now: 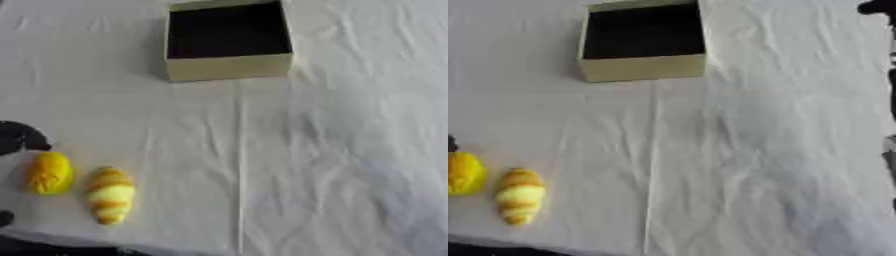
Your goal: Pick up objects on the table and place them in the box.
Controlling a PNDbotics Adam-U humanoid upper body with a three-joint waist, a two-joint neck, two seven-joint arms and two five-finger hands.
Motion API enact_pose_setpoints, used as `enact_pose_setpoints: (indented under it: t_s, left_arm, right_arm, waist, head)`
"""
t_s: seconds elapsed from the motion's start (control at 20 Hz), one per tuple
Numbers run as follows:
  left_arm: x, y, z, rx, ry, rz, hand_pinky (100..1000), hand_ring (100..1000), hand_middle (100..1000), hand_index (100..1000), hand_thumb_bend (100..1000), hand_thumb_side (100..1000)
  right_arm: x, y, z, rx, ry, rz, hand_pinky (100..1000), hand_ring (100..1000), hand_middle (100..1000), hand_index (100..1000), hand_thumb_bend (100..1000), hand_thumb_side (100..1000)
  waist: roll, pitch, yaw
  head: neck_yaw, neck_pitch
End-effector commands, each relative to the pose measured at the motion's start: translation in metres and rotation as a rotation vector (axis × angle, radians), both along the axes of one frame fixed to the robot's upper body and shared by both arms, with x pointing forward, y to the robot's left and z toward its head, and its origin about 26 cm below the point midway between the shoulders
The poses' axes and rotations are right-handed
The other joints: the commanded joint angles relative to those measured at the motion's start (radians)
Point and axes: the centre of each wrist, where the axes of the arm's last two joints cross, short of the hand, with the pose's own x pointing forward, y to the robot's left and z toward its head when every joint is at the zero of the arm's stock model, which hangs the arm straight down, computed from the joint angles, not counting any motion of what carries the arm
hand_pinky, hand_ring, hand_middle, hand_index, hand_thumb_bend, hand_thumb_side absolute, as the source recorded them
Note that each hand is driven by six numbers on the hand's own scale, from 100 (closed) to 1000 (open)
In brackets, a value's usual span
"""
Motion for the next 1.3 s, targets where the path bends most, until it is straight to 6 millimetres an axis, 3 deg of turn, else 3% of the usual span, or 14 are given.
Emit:
enact_pose_setpoints:
  t_s: [0.05, 0.35, 0.45, 0.5, 0.6, 0.75, 0.95, 1.3]
  left_arm:
    - [0.005, 0.005, 0.001, 0.012, -0.019, 0.038, 881, 936, 847, 924, 547, 220]
    - [0.016, 0.009, -0.013, -0.050, 0.030, 0.046, 809, 871, 788, 872, 439, 237]
    - [0.018, 0.009, -0.015, -0.072, 0.041, 0.037, 767, 828, 754, 840, 354, 184]
    - [0.019, 0.008, -0.016, -0.085, 0.036, 0.036, 735, 786, 702, 792, 301, 100]
    - [0.020, 0.008, -0.016, -0.109, 0.014, 0.037, 684, 714, 621, 721, 207, 100]
    - [0.018, 0.007, -0.013, -0.131, -0.025, 0.037, 644, 660, 547, 642, 160, 100]
    - [0.011, -0.003, 0.015, -0.175, -0.172, 0.000, 650, 655, 546, 637, 130, 100]
    - [0.006, -0.028, 0.097, -0.248, -0.439, -0.224, 655, 620, 536, 626, 169, 100]
  right_arm:
    - [-0.002, 0.001, 0.007, -0.009, -0.022, 0.011, 842, 646, 682, 771, 100, 613]
    - [-0.002, 0.001, 0.007, 0.000, -0.023, 0.014, 843, 645, 680, 772, 100, 613]
    - [-0.002, 0.002, 0.007, 0.004, -0.024, 0.014, 843, 645, 680, 772, 100, 615]
    - [-0.002, 0.002, 0.007, 0.005, -0.023, 0.016, 843, 645, 680, 772, 100, 616]
    - [-0.002, 0.002, 0.006, 0.007, -0.021, 0.016, 843, 645, 680, 772, 100, 617]
    - [-0.002, 0.002, 0.006, 0.009, -0.020, 0.014, 843, 644, 679, 772, 100, 619]
    - [-0.002, 0.000, 0.006, 0.006, -0.019, 0.011, 843, 644, 679, 771, 100, 615]
    - [-0.003, -0.003, 0.007, -0.009, -0.025, 0.001, 843, 645, 679, 772, 100, 608]
  waist:
    - [0.001, -0.015, -0.001]
    - [-0.002, -0.012, -0.007]
    - [-0.002, -0.011, -0.008]
    - [-0.002, -0.011, -0.009]
    - [-0.002, -0.011, -0.010]
    - [-0.001, -0.010, -0.008]
    - [-0.001, -0.012, -0.002]
    - [-0.001, -0.021, 0.008]
  head:
    - [0.010, -0.001]
    - [0.019, -0.001]
    - [0.021, 0.000]
    - [0.021, 0.000]
    - [0.021, 0.001]
    - [0.021, 0.001]
    - [0.013, 0.004]
    - [-0.003, 0.004]
